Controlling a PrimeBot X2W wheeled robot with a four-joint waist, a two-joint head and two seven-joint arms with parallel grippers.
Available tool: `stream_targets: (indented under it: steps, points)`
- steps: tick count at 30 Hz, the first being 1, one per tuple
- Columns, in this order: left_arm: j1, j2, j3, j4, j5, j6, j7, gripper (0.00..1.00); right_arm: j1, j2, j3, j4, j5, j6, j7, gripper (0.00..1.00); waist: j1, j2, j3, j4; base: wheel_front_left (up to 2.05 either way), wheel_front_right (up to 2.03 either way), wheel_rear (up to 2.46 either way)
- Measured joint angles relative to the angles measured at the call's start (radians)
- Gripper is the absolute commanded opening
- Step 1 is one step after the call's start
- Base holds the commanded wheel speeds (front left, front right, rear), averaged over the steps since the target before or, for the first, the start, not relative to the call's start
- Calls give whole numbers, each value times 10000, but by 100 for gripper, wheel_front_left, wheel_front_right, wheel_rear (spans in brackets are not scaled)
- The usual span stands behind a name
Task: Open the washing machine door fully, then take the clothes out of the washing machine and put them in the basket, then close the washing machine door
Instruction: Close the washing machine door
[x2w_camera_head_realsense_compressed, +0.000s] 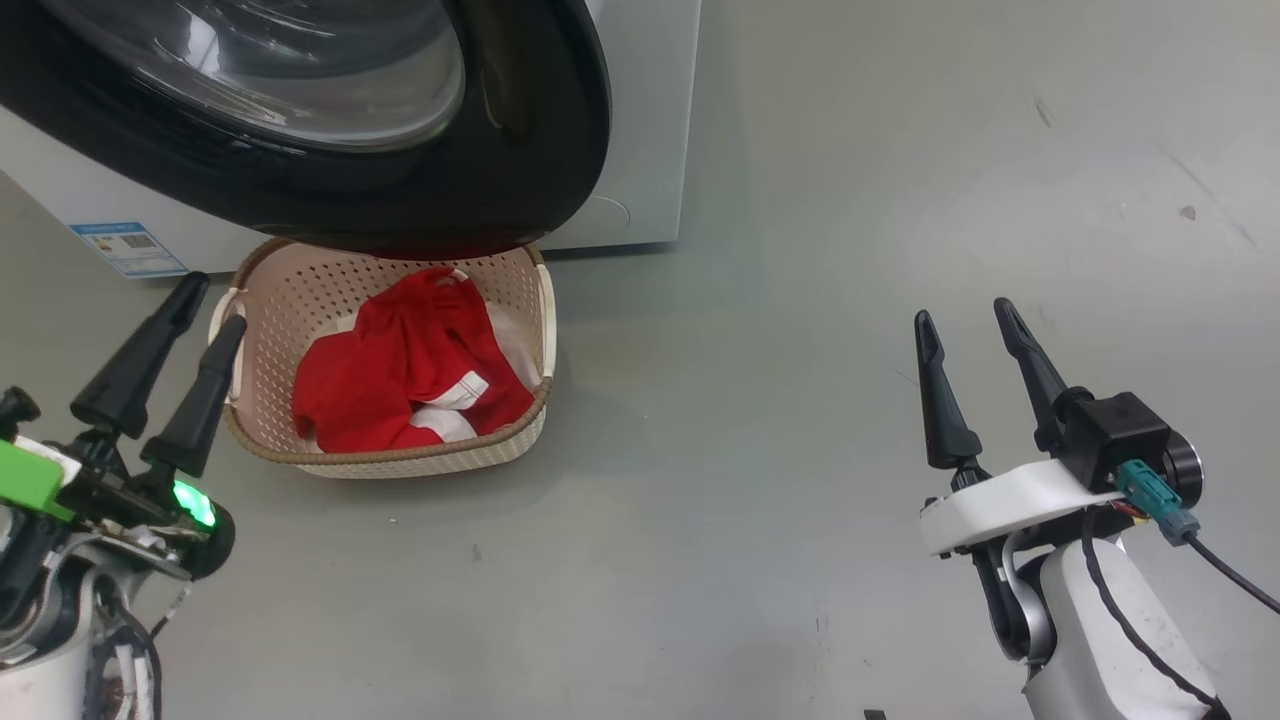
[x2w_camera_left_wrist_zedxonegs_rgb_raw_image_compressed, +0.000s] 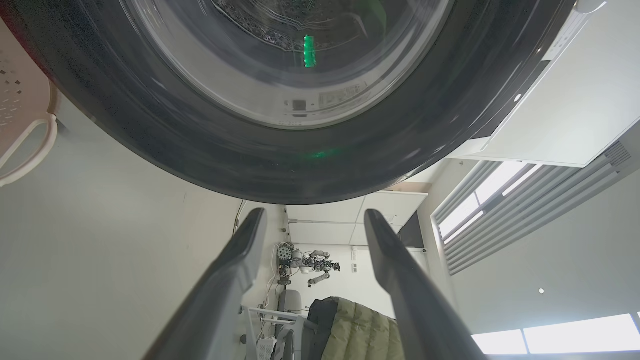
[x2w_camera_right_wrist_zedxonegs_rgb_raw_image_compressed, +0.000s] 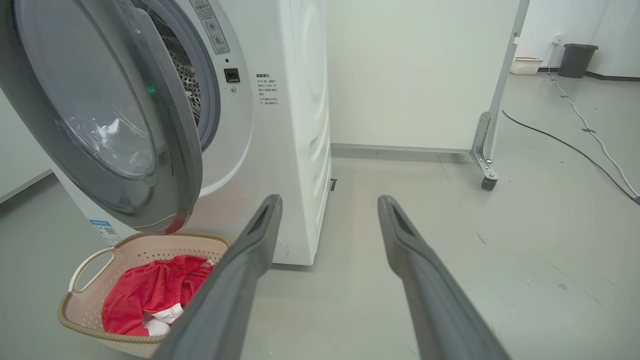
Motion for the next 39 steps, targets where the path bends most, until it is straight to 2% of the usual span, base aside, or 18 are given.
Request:
stream_targets:
  steps: [7,13,20,24,29,33,39]
  points:
    - [1125,-468,322,-681,263,-2,-529,100,430,8,-31,153,-2,102,0,100,0,0,-588,267,0,0,0]
    - [1722,-767,408,-1722,1490,-2,-1166,100,787,13,-228,148,-2,128,0,100,0,0,-938,447,0,0,0]
    - [2168,-606,272,-3037,4556,-2,-2801,100,874,12,-314,136,-33,144,0,100,0,0,-1139,593,0,0,0]
    - [2307,-594,-318,-3687,6194,-2,-3630,100,875,-19,-441,105,-46,146,0,100,0,0,-1253,624,0,0,0]
    - [2365,-31,-1024,-4293,8742,-4,-4801,100,876,-27,-472,104,-52,197,0,100,0,0,-1429,666,0,0,0]
    - [2807,506,-1329,-4311,10782,-10,-5676,100,882,-23,-462,107,-136,240,0,100,0,0,-1561,658,0,0,0]
    - [3476,625,-1695,-3781,12813,23,-6531,100,1115,-21,-470,136,-196,322,0,100,0,0,-1768,602,0,0,0]
